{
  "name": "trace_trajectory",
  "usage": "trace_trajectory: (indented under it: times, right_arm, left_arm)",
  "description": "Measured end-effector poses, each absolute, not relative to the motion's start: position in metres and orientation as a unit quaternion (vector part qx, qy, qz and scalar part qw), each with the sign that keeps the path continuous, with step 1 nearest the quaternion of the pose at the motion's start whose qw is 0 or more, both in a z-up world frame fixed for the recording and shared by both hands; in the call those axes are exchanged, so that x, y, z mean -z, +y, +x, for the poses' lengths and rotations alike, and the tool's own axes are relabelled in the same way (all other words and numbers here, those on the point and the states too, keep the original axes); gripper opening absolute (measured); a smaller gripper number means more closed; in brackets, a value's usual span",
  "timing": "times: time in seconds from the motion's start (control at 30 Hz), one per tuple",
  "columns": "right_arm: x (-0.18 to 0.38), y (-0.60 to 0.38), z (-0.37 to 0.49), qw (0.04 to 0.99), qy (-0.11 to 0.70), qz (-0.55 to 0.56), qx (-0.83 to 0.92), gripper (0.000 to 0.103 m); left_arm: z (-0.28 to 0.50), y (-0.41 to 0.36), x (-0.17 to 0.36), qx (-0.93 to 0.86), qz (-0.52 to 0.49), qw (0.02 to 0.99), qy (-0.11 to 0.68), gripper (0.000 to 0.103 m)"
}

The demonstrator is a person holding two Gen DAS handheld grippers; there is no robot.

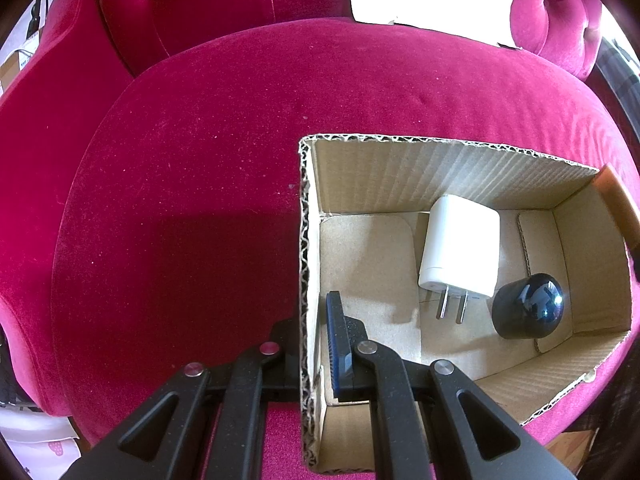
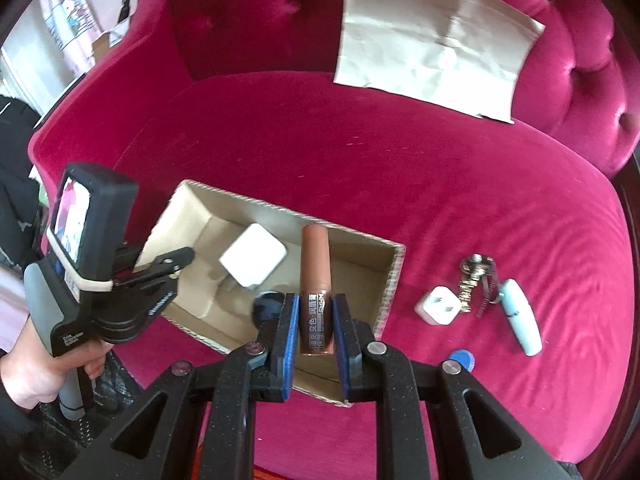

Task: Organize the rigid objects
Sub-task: 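Lift the lipstick tube with the right gripper and carry it over the box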

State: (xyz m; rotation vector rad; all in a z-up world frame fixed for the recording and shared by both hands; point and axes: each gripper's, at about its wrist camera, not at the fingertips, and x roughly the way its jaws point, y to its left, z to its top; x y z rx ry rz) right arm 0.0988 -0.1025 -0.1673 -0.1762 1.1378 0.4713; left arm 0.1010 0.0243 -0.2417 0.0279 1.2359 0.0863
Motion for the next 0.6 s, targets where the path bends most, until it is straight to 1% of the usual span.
trace_trajectory:
  times: [0.6]
  right_arm:
    - [0.200, -0.044, 0.101, 0.782, 0.554, -0.115, -0.261, 0.017]
  left_arm:
    - [0.099, 0.023, 0.244, -0.041, 0.013, 0.815, 0.578, 0.008]
